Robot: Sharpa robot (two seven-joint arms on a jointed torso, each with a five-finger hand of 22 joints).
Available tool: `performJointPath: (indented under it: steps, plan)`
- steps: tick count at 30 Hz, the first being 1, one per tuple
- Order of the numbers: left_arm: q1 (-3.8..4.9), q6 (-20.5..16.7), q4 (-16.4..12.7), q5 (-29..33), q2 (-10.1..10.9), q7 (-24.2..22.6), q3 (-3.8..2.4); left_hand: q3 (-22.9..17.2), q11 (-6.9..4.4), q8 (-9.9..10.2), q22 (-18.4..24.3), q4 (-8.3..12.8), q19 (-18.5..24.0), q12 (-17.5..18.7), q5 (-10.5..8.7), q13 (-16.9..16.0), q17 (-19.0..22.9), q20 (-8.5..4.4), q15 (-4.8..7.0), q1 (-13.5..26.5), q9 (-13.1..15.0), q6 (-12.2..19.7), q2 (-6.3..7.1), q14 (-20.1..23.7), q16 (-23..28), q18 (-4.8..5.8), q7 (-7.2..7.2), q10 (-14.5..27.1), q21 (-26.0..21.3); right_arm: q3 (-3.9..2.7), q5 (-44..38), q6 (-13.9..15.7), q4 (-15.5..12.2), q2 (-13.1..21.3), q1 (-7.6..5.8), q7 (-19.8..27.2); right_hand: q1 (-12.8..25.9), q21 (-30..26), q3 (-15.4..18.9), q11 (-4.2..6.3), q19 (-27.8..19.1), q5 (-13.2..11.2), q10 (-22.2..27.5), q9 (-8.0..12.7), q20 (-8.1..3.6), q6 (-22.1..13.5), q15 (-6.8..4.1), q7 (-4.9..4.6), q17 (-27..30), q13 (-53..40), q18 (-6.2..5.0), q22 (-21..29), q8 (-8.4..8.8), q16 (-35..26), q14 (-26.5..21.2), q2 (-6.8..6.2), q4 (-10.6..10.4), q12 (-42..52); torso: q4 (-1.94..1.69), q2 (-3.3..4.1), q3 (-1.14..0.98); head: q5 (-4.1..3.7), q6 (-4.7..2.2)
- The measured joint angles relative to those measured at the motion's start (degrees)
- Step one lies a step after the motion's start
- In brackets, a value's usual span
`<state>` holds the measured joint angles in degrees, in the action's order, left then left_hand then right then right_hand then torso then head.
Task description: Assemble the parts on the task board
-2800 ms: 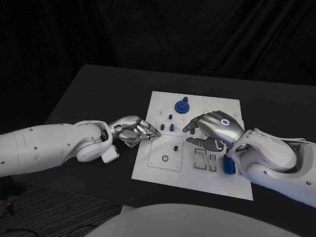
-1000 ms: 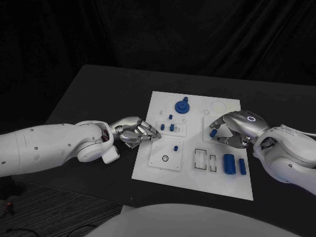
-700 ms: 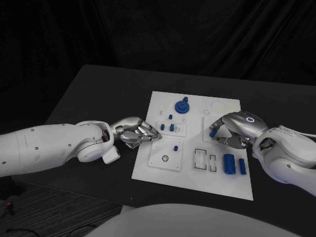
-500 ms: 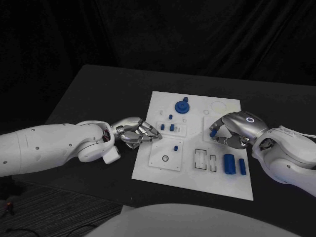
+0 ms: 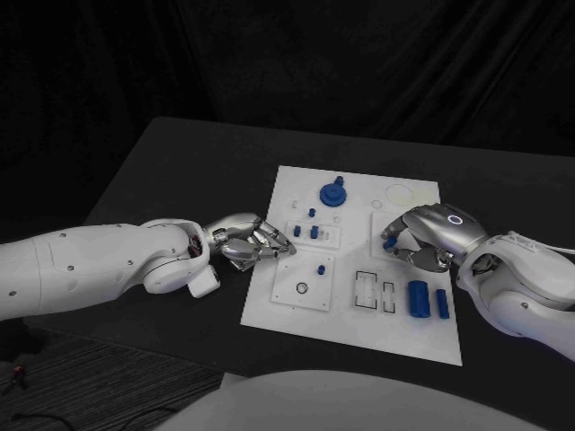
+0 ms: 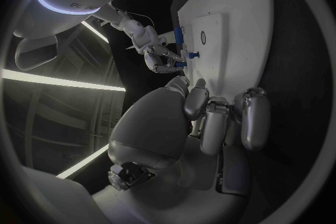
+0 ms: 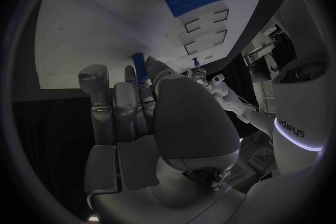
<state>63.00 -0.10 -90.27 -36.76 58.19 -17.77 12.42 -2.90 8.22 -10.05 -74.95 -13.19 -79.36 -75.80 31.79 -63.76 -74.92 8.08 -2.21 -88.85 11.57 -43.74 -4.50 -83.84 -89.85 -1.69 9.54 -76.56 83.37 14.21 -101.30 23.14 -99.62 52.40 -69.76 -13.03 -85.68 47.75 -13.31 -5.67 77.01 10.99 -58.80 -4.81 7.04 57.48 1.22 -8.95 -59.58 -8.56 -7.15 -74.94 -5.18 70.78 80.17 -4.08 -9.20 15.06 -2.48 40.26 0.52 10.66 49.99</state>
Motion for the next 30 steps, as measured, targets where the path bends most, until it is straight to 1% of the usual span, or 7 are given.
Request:
performJointPath:
  steps: [6, 10, 17, 19, 21, 23, 30]
  plan:
    - [0.00, 0.1, 0.0, 0.0, 0.1, 0.0, 0.00, -0.2, 0.00, 0.0, 0.0, -0.1, 0.0, 0.0, 0.00, 0.0, 0.0, 0.00, -0.14, 0.0, 0.1, -0.1, 0.00, 0.0, 0.0, -0.01, 0.09, 0.0, 0.0, 0.01, 0.0, 0.5, -0.3, 0.2, 0.03, 0.1, -2.2, 0.6, -2.4, 0.72, 0.5, -1.1, -3.7, -0.6, -0.48, 2.7, -0.47, 0.78, 0.4, 1.1, 0.00, 0.0, -0.81, -0.2, -0.1, 0.09, 1.5, -1.1, -0.01, 0.00, 0.01, 0.18, 0.00]
    - [0.00, 0.1, 0.1, 0.0, 0.1, 0.0, 0.00, -0.2, 0.00, 0.0, 0.0, -0.1, 0.2, 0.0, 0.00, 0.0, 0.0, 0.20, 0.04, 0.0, 0.1, -0.1, 0.00, -0.2, 0.0, 0.00, 0.09, 0.0, 0.0, 0.01, 0.0, 0.9, -0.7, 0.5, 0.03, 0.1, -2.9, 0.6, -3.1, 1.08, 0.2, -1.1, -5.0, -0.9, -0.80, 3.5, -1.02, 0.90, 1.1, 1.5, 0.00, 0.0, -1.09, -0.9, -0.2, -0.27, 2.2, -1.6, -0.01, -0.02, 0.01, 0.25, 0.00]
    - [0.00, 0.1, 0.1, 0.0, 0.2, 0.1, 0.00, -0.4, 0.10, 0.0, 0.0, 0.1, 0.2, 0.0, 0.00, 0.0, 0.0, 0.20, 0.02, 0.0, 0.1, -0.1, -0.01, -0.3, 0.0, -0.01, 0.09, -0.1, -0.3, -0.02, 0.0, 2.0, -2.0, 1.4, -0.01, 0.0, -3.8, 0.6, -4.1, 0.47, 0.2, -1.6, -6.0, -1.3, -1.20, 4.8, -1.43, 1.38, 1.9, 1.8, -0.01, 0.0, -1.43, -1.6, -0.2, -0.06, 3.2, -2.2, -0.02, -0.03, 0.01, 0.26, 0.00]
    - [0.00, 0.1, 0.1, 0.0, 0.2, 0.1, 0.00, -0.4, 0.11, 0.0, 0.0, 0.1, 0.2, 0.0, 0.00, 0.0, 0.0, 0.18, 0.01, 0.0, 0.1, -0.1, -0.01, -0.3, 0.0, 0.00, 0.09, -0.1, -0.3, -0.02, 0.0, 2.4, -2.3, 1.6, -0.13, 0.0, -3.9, 0.6, -4.2, 0.47, 0.2, -1.8, -6.0, -1.3, -1.20, 5.1, -1.43, 1.27, 2.0, 1.8, 0.00, 0.0, -1.43, -1.6, -0.2, -0.04, 3.3, -2.2, -0.02, -0.03, 0.01, 0.30, 0.00]
    - [0.00, 0.1, 0.1, 0.0, 0.2, 0.1, 0.00, -0.4, 0.12, 0.0, 0.0, 0.1, 0.5, 0.0, 0.00, 0.0, 0.0, 0.05, -0.06, 0.1, 0.1, -0.1, -0.08, -0.3, 0.0, -0.03, 0.09, -0.2, -0.3, 0.01, 0.0, 2.9, -2.7, 1.8, -0.44, 0.0, -3.9, 0.9, -4.3, 0.27, 0.2, -2.0, -6.2, -1.4, -1.20, 5.3, -1.43, 1.48, 2.0, 1.8, 0.00, 0.0, -1.43, -1.6, -0.2, 0.02, 3.4, -2.5, -0.02, -0.03, 0.01, 0.36, 0.00]
    - [0.00, 0.1, 0.1, 0.0, 0.2, 0.1, 0.00, -0.4, 0.13, 0.0, 0.0, 0.1, 0.6, 0.0, 0.00, 0.0, 0.0, 0.20, -0.06, 0.1, 0.1, -0.3, -0.08, -0.3, 0.0, -0.95, 0.30, -0.2, -0.3, 0.02, 0.0, 3.3, -3.0, 1.9, -0.86, 0.0, -4.0, 1.0, -4.3, 0.23, 0.2, -2.0, -6.3, -1.4, -1.20, 5.3, -1.43, 1.50, 2.0, 1.8, 0.00, 0.0, -1.43, -1.8, -0.2, 0.08, 3.4, -2.5, -0.01, -0.03, 0.00, 0.38, 0.00]
    - [0.00, 0.1, 0.1, 0.0, 0.2, 0.1, 0.00, -0.4, 0.15, 0.0, 0.0, 0.1, 0.6, 0.0, 0.00, 0.0, 0.0, 0.20, -0.06, 0.1, 0.1, -0.3, -0.08, -0.3, 0.0, -0.95, 0.30, -0.2, -0.3, -0.03, 2.1, 4.4, -4.7, 2.2, -3.13, 0.1, -4.0, 1.5, -4.3, 0.19, 0.4, -2.2, -6.4, -1.6, -1.41, 5.7, -1.63, 1.48, 2.1, 1.9, 0.00, 0.0, -1.40, -1.8, 0.0, 0.08, 3.4, -2.8, 0.02, -0.06, -0.01, 0.66, 0.00]
